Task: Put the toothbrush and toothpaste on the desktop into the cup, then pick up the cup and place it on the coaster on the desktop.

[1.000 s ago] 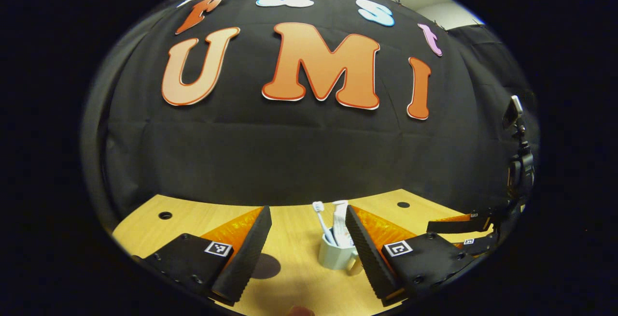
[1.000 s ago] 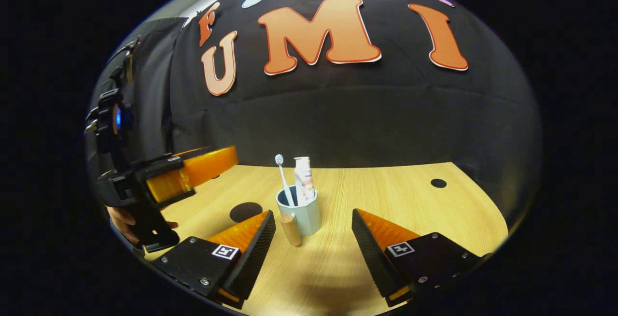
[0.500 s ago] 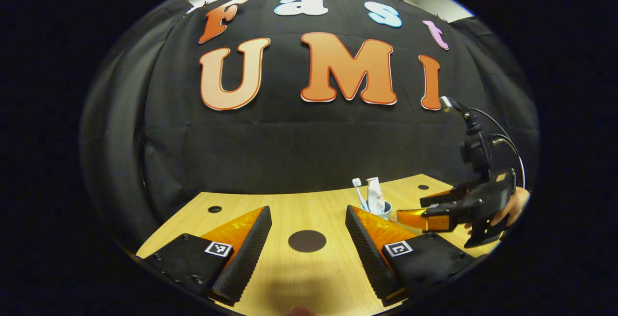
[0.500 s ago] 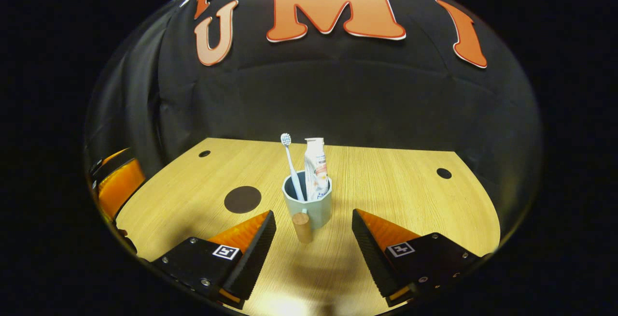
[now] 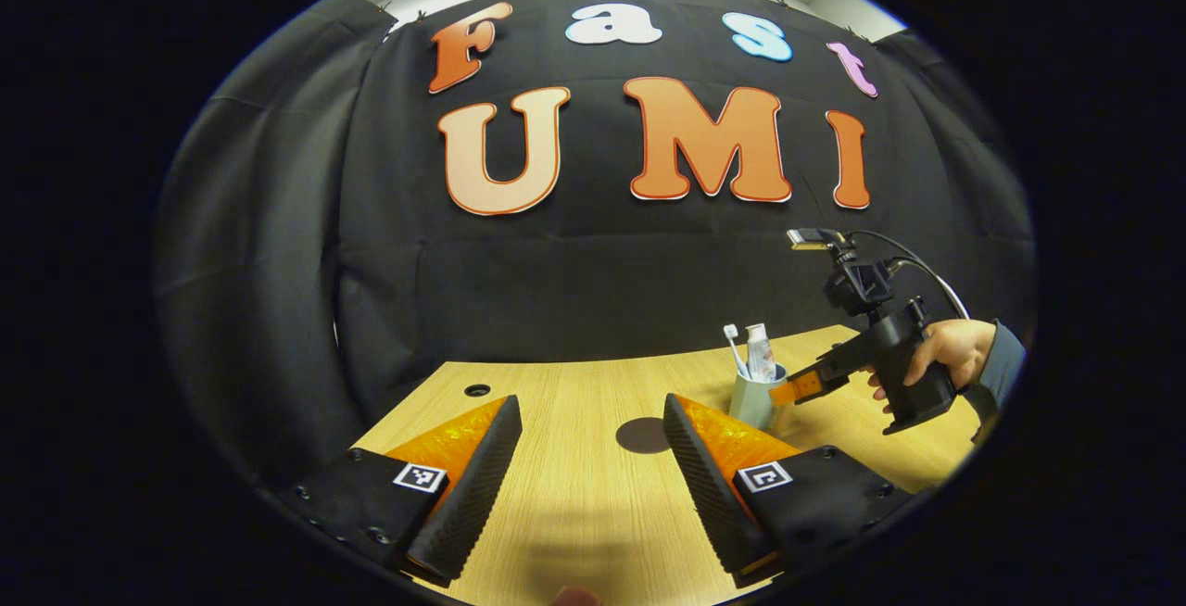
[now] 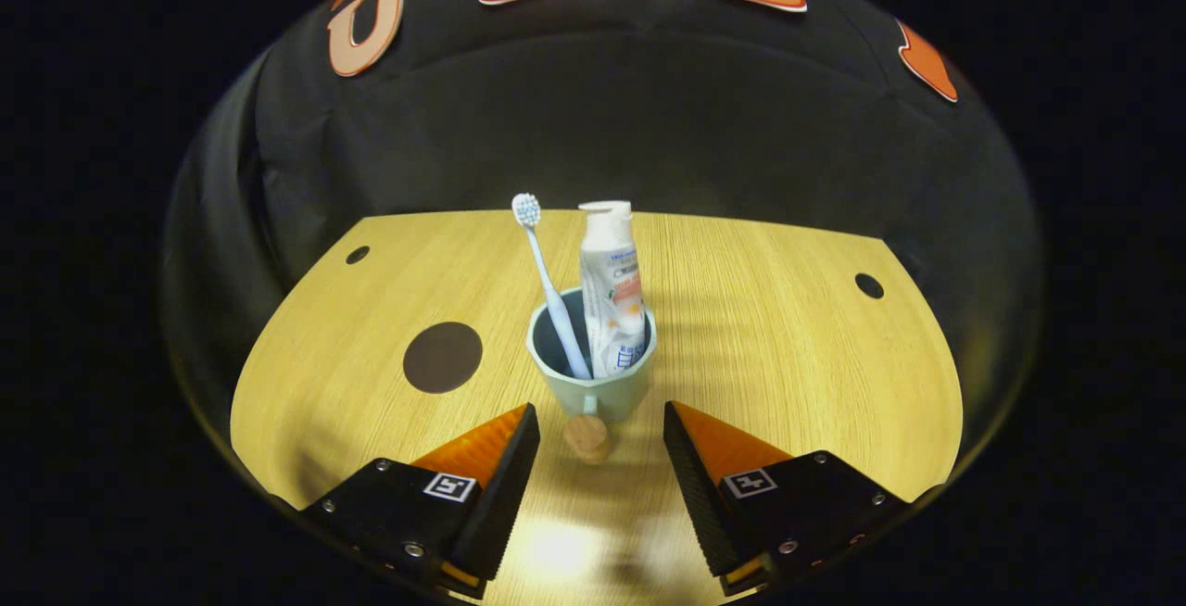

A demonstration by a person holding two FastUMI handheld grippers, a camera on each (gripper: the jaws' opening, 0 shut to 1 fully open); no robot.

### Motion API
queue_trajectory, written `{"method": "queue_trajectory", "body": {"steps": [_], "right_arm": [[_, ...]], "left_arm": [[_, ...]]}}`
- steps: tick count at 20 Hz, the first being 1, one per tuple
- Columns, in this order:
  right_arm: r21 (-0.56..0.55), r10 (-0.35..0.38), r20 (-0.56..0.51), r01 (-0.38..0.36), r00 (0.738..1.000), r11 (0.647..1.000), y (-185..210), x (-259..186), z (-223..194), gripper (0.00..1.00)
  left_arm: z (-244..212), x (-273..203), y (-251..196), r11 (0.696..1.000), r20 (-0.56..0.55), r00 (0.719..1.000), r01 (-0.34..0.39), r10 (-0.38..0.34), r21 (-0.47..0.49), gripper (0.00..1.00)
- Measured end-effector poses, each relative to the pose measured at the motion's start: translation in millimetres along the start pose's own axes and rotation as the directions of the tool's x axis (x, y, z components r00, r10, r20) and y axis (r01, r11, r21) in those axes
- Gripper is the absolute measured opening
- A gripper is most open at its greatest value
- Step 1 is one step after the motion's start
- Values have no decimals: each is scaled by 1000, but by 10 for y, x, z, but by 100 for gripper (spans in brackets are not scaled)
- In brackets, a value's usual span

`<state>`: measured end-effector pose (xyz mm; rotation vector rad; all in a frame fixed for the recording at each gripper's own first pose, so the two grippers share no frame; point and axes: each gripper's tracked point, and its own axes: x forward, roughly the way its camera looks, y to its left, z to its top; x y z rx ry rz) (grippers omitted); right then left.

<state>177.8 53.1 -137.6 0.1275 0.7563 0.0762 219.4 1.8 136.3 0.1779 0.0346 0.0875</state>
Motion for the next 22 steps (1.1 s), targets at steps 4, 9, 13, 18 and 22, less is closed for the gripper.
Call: {"method": "queue_trajectory", "body": {"steps": [4, 9, 13, 18, 22], "right_arm": [[21, -25, -95, 27, 995, 999, -3, 164, -54, 73], [39, -36, -200, 45, 979, 998, 76, 302, -157, 55], [72, -57, -241, 77, 969, 994, 120, 346, -184, 40], [52, -74, -227, 88, 971, 995, 89, 333, -140, 27], [-3, -101, -201, 102, 974, 995, 47, 311, -98, 22]], "left_arm": [[-99, -20, 42, 1000, -22, 1000, 2, -3, -22, 98], [-287, -52, 109, 999, -58, 998, 4, -7, -45, 99], [-339, -51, 182, 998, -68, 998, -4, -1, -66, 98], [-444, -58, 186, 997, -88, 996, 0, -8, -83, 99], [-502, -26, 156, 996, -104, 994, 5, -15, -95, 99]]}}
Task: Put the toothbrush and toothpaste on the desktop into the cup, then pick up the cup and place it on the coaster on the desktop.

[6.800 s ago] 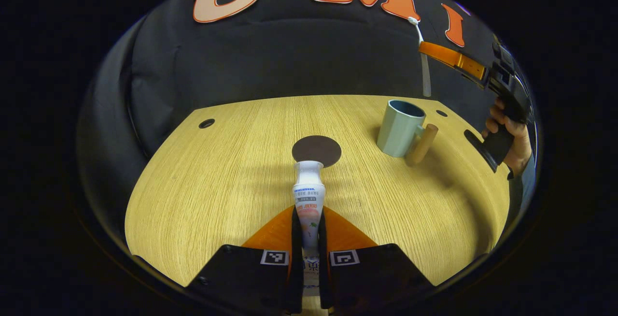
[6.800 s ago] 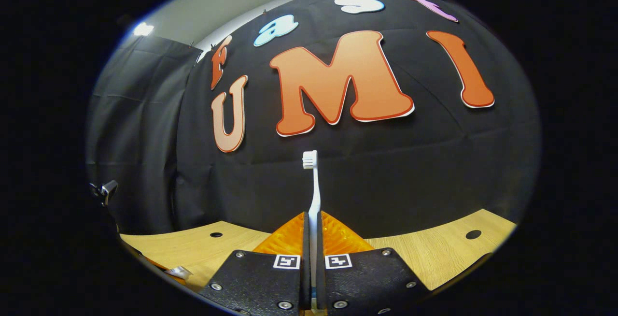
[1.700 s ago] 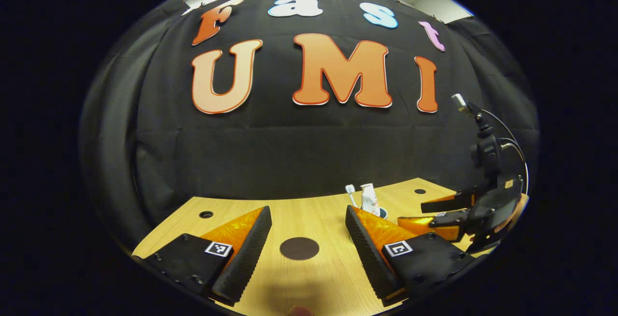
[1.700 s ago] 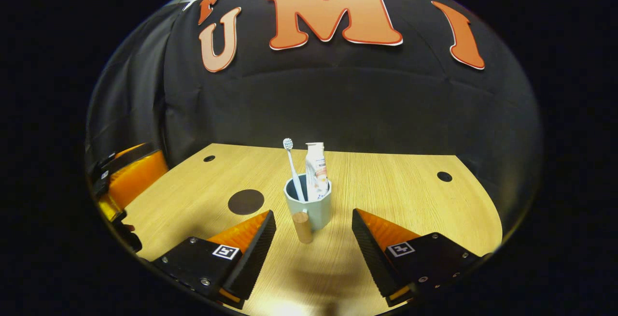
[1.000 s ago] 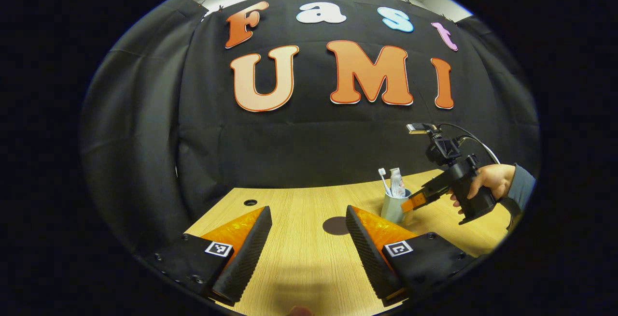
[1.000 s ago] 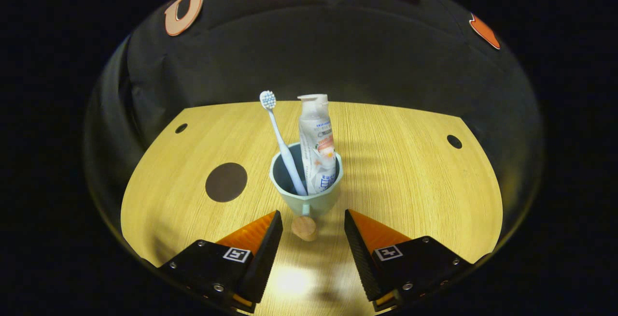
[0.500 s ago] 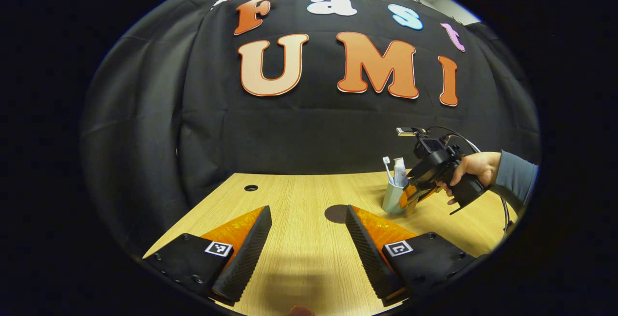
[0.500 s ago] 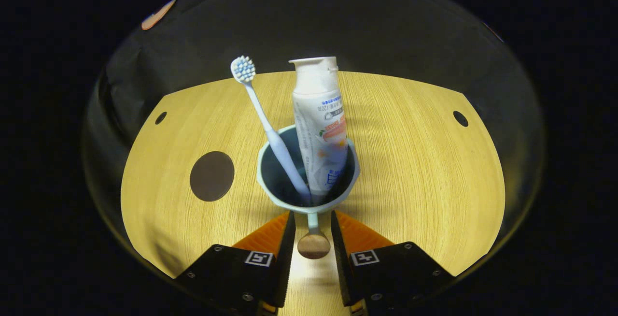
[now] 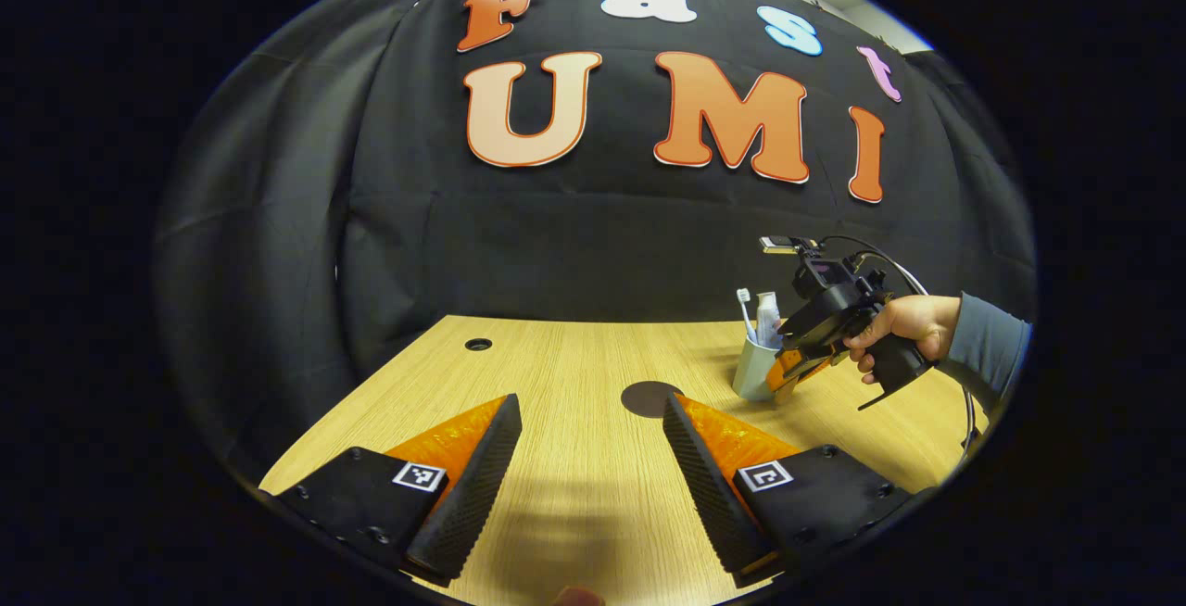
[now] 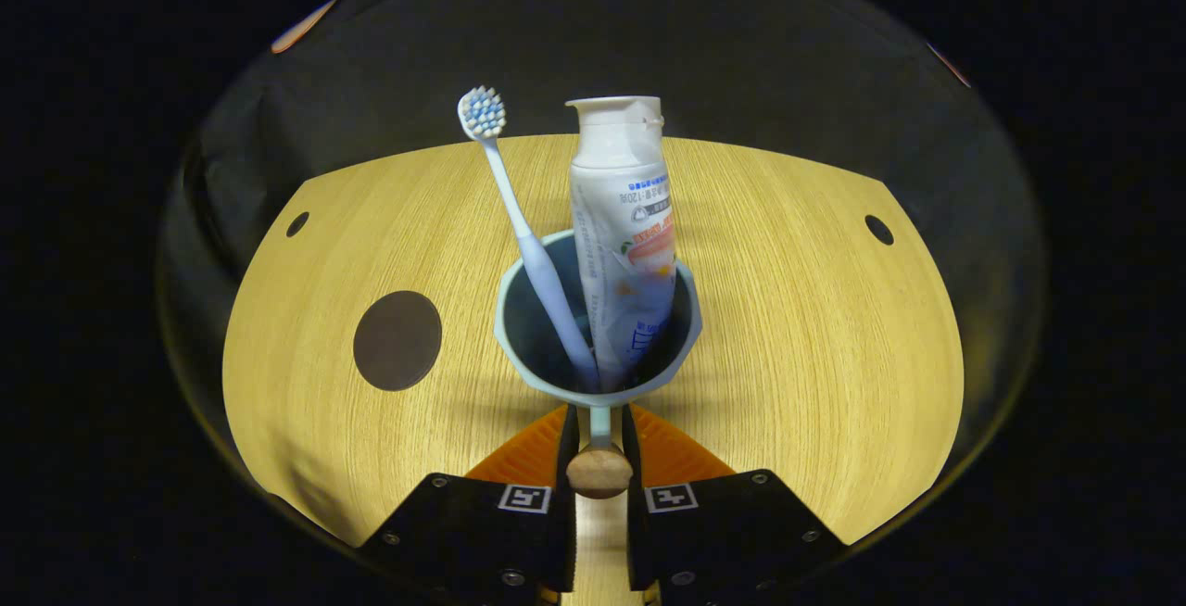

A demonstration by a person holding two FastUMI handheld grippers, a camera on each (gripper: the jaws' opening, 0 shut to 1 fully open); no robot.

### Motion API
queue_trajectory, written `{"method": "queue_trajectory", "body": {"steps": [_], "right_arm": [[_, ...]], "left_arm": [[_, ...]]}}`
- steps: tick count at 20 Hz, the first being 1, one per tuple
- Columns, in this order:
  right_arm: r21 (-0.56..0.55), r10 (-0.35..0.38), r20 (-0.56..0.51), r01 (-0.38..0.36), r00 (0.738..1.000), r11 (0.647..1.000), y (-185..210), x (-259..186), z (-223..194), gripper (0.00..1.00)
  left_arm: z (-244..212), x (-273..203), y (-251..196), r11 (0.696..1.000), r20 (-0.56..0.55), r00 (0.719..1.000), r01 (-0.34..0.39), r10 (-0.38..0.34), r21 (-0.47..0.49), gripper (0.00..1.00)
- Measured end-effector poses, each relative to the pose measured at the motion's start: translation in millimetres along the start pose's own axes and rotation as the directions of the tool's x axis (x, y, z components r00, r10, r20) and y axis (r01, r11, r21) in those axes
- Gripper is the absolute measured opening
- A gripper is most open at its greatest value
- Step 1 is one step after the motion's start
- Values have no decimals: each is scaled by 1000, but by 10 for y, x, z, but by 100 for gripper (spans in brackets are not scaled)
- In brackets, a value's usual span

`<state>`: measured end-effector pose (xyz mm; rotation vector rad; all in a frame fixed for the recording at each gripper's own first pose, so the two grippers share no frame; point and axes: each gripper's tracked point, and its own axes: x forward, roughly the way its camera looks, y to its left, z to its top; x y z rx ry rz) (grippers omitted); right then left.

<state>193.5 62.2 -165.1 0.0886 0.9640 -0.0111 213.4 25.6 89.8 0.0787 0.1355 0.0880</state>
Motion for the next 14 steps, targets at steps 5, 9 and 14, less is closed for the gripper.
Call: {"method": "queue_trajectory", "body": {"steps": [5, 9, 14], "right_arm": [[13, 56, 44, -57, 997, 998, 22, 39, 28, 22], [1, 95, 94, -96, 991, 995, 21, -38, 179, 22], [-70, 147, 115, -139, 983, 988, 56, -24, 170, 22]], "left_arm": [[-50, 7, 5, 1000, -15, 1000, -9, 9, -22, 99], [-77, 19, -10, 1000, -22, 1000, -9, 8, -18, 99], [-45, 10, -13, 1000, -12, 1000, -12, 12, -3, 100]]}}
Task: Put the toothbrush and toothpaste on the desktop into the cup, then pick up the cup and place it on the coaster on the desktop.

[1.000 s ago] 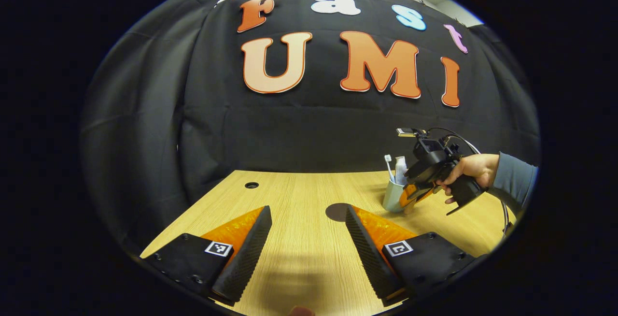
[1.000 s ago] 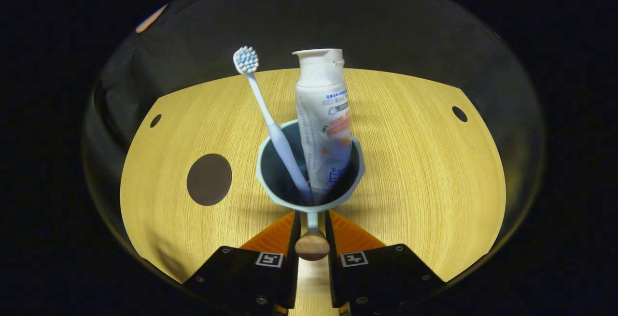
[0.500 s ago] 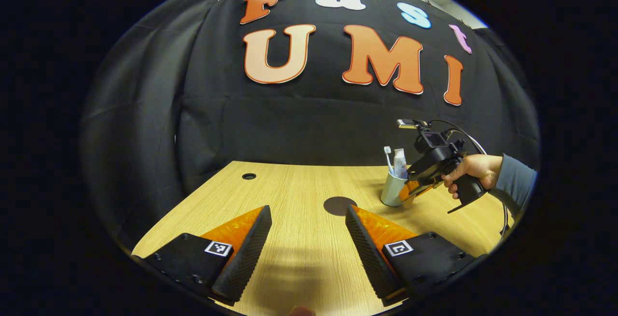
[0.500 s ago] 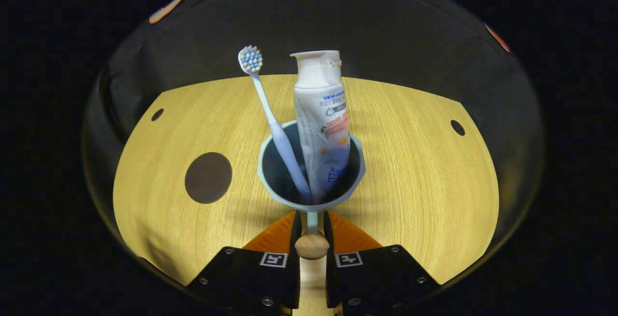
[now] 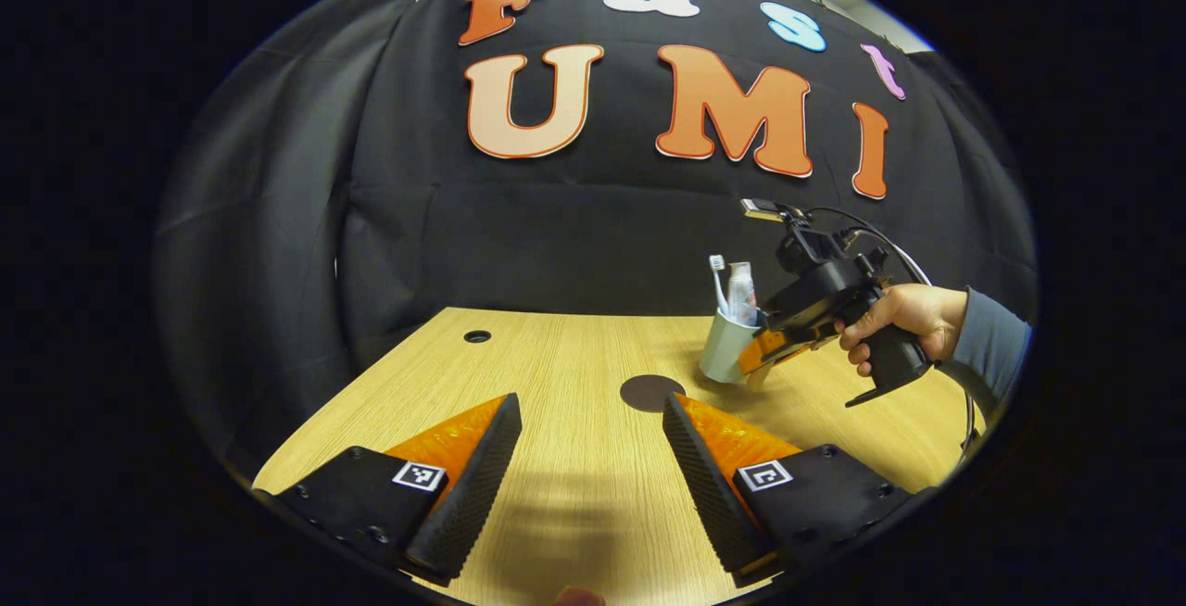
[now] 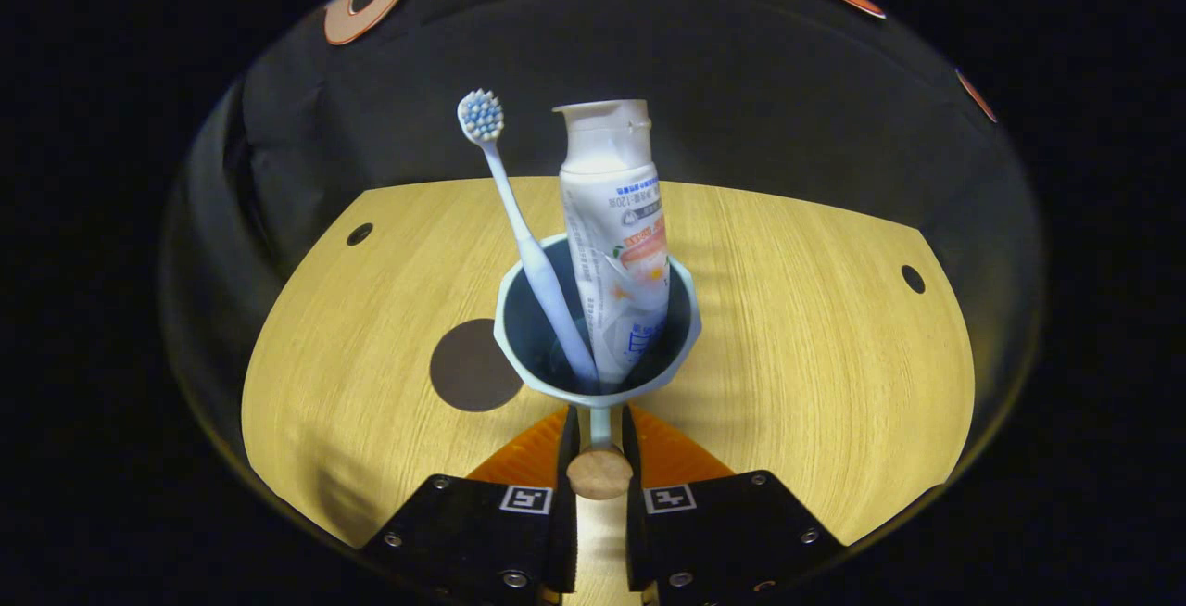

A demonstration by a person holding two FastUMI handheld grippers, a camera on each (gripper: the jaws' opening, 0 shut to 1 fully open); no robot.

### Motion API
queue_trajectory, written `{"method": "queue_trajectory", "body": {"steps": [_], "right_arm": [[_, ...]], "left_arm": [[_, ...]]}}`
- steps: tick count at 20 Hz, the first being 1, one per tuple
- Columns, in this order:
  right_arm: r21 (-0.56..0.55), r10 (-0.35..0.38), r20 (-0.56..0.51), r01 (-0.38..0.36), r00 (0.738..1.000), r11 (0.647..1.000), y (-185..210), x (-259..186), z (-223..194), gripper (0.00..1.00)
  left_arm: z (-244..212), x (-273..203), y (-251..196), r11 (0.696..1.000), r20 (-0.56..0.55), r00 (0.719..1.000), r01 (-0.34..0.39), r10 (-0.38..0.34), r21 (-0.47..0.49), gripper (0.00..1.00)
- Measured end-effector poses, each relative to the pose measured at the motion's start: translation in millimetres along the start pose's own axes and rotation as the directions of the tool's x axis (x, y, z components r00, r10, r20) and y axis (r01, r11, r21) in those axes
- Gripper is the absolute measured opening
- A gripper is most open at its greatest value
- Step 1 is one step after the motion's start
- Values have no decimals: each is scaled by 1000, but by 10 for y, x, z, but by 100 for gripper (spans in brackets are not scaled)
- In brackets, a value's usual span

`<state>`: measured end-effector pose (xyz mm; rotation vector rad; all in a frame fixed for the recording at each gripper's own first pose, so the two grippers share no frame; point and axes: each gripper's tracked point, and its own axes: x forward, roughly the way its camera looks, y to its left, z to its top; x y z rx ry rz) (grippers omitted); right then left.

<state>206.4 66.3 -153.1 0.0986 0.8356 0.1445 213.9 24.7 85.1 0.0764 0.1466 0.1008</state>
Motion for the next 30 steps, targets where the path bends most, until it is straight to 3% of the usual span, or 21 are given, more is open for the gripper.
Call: {"method": "queue_trajectory", "body": {"steps": [10, 27, 30], "right_arm": [[-56, 69, -9, -69, 998, 996, 25, 8, 35, 21], [-121, 62, -83, -72, 995, 990, -15, -32, 40, 18], [-133, 67, -80, -77, 994, 988, -23, -28, 44, 27]], "left_arm": [[-92, 50, 59, 1000, -18, 1000, -6, 6, -3, 99], [-240, 54, 94, 1000, -63, 998, -21, 21, -13, 99], [-229, 73, 92, 1000, -71, 997, -24, 23, -16, 99]]}}
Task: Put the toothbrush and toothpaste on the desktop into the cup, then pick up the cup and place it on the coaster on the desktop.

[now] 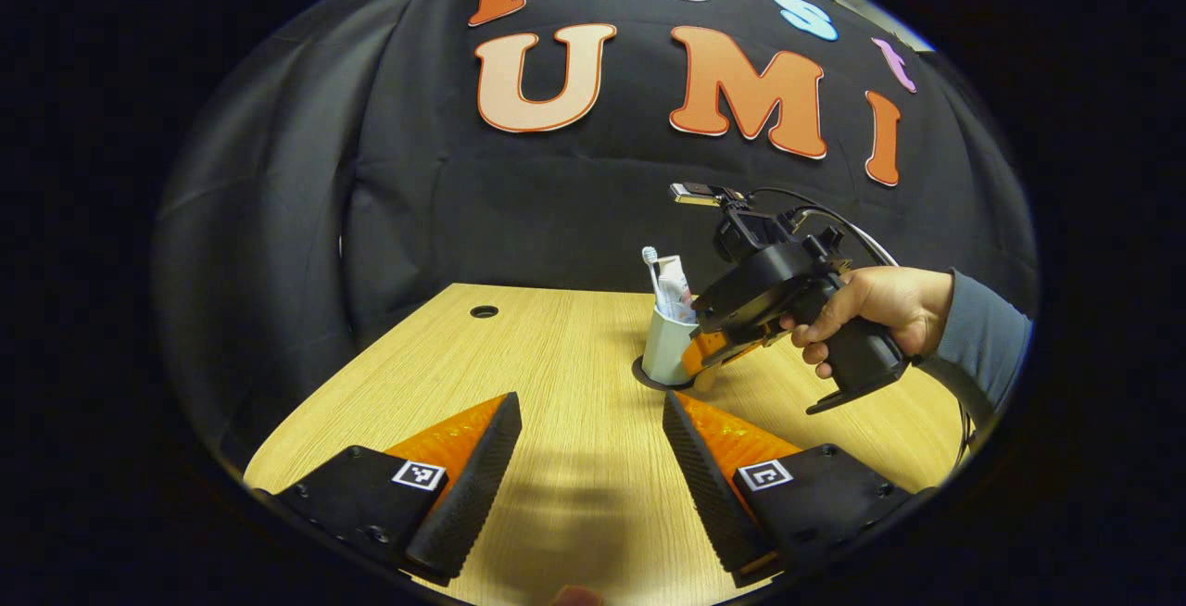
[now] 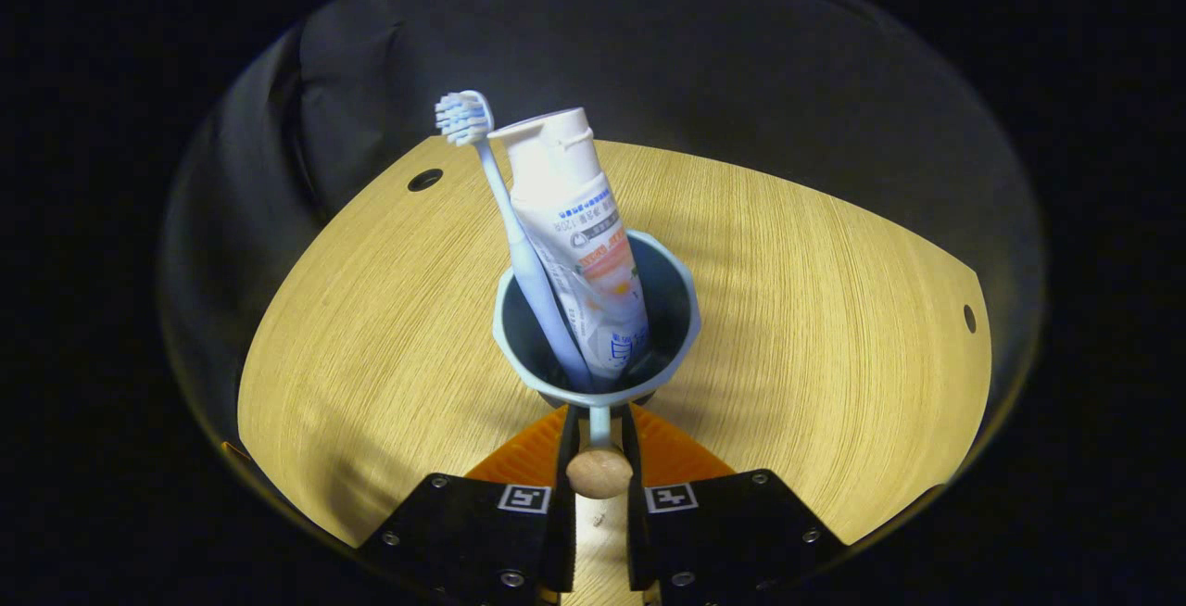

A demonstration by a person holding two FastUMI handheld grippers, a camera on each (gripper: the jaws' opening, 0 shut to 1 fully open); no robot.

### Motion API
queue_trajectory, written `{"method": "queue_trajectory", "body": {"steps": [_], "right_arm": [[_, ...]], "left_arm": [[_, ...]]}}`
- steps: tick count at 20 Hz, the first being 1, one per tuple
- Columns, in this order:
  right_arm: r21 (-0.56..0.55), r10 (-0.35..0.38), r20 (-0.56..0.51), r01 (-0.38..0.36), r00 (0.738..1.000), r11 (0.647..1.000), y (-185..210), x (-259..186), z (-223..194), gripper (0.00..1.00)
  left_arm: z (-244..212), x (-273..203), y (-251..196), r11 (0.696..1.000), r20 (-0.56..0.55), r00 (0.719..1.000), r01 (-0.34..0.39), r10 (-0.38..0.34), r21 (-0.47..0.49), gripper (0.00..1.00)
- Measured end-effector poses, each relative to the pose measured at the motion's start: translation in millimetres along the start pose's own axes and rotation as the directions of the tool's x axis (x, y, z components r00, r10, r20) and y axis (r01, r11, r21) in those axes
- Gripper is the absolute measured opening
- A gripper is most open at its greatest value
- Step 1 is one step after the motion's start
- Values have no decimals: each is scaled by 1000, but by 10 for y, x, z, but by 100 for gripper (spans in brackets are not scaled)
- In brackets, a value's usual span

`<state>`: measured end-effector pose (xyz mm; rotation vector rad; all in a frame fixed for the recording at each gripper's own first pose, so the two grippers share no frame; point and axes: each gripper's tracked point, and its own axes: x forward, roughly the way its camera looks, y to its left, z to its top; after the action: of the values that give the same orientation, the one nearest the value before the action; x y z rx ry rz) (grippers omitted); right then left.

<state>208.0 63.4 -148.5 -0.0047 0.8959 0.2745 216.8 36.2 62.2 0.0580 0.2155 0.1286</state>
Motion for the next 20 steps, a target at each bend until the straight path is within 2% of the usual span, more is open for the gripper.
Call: {"method": "queue_trajectory", "body": {"steps": [1, 5, 7, 8, 9, 10, 13, 14, 15, 16, 19, 20], "right_arm": [[2, 12, 9, -12, 1000, 1000, 20, -7, 15, 25], [4, 37, 24, -37, 999, 999, 13, 49, -120, 31], [1, 48, 25, -48, 999, 999, 14, 39, -146, 49], [2, 51, 37, -51, 998, 999, 2, 28, -136, 53], [3, 55, 51, -55, 997, 998, -8, 25, -118, 63], [5, 64, 63, -64, 996, 998, -18, 5, -112, 61], [14, 67, 100, -69, 993, 998, -103, -68, -87, 77], [12, 63, 114, -64, 992, 998, -155, -110, -79, 78], [10, 57, 132, -59, 990, 998, -200, -159, -69, 75], [9, 60, 156, -62, 986, 998, -232, -221, -63, 81], [29, 96, 208, -104, 973, 994, -287, -390, -116, 87], [38, 93, 226, -104, 970, 994, -335, -444, -136, 84]], "left_arm": [[-4, -8, -6, 1000, -2, 1000, 1, -1, 1, 99], [-29, 27, -3, 1000, -12, 1000, -4, 4, 3, 99], [-30, 61, -15, 1000, -18, 1000, -1, 1, 3, 99], [-26, 77, -24, 1000, -18, 1000, 0, 0, 6, 99], [-33, 91, -13, 1000, -18, 1000, -2, 2, 8, 99], [-39, 128, -15, 1000, -18, 1000, -2, 2, 9, 100], [-22, 185, -54, 1000, -22, 1000, -4, 4, 6, 99], [-17, 174, -72, 1000, -25, 1000, -3, 3, 7, 99], [-36, 166, -90, 1000, -27, 1000, 0, 0, 6, 99], [-27, 173, -123, 1000, -27, 1000, 7, -6, 5, 99], [-39, 238, -186, 1000, -26, 999, 19, -19, 0, 99], [-45, 248, -201, 1000, -29, 999, 19, -19, 2, 99]]}}
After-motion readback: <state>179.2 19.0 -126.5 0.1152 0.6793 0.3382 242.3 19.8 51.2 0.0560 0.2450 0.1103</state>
